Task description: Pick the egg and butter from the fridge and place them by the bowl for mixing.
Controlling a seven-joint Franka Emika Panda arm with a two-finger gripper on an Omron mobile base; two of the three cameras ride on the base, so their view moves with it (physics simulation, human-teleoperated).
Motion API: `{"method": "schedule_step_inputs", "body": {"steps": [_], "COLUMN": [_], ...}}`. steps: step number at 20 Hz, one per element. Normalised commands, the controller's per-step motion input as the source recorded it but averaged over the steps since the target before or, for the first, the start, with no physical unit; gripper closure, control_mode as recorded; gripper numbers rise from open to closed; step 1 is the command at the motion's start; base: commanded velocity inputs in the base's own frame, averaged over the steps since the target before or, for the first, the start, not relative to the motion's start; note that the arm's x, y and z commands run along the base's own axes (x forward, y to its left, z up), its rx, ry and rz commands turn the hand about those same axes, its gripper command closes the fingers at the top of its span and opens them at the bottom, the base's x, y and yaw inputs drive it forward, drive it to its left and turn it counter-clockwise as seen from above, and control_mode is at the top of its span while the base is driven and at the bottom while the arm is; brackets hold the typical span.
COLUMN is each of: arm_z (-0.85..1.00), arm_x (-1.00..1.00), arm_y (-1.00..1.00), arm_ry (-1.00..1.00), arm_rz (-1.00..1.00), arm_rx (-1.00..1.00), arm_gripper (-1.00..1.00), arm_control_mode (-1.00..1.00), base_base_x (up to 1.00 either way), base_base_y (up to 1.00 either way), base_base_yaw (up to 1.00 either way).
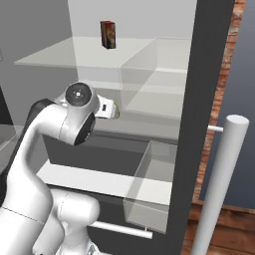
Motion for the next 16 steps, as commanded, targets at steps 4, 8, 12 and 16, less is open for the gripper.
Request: {"method": "schedule_step_inputs", "body": {"steps": [4, 8, 12, 16], "arm_z": [-0.03, 0.00, 0.00, -0.07], "arm_x": [0.59, 0.61, 0.56, 0.46], "arm_y": [0.03, 0.00, -0.04, -0.07], "arm_ry": [-0.01, 0.10, 0.15, 0.08], "arm_rz": [0.00, 0.00, 0.00, 0.00], "arm_rx": [0.00, -0.03, -0.04, -0.03], "arm_gripper": [-1.00, -1.00, -1.00, -1.00], "arm_control_mode": [-1.00, -1.00, -1.00, -1.00], "base_base_x": [0.00, 0.00, 0.00, 0.00], "base_base_y": [0.00, 0.00, 0.00, 0.00], "base_base_yaw": [0.00, 0.00, 0.00, 0.00]}}
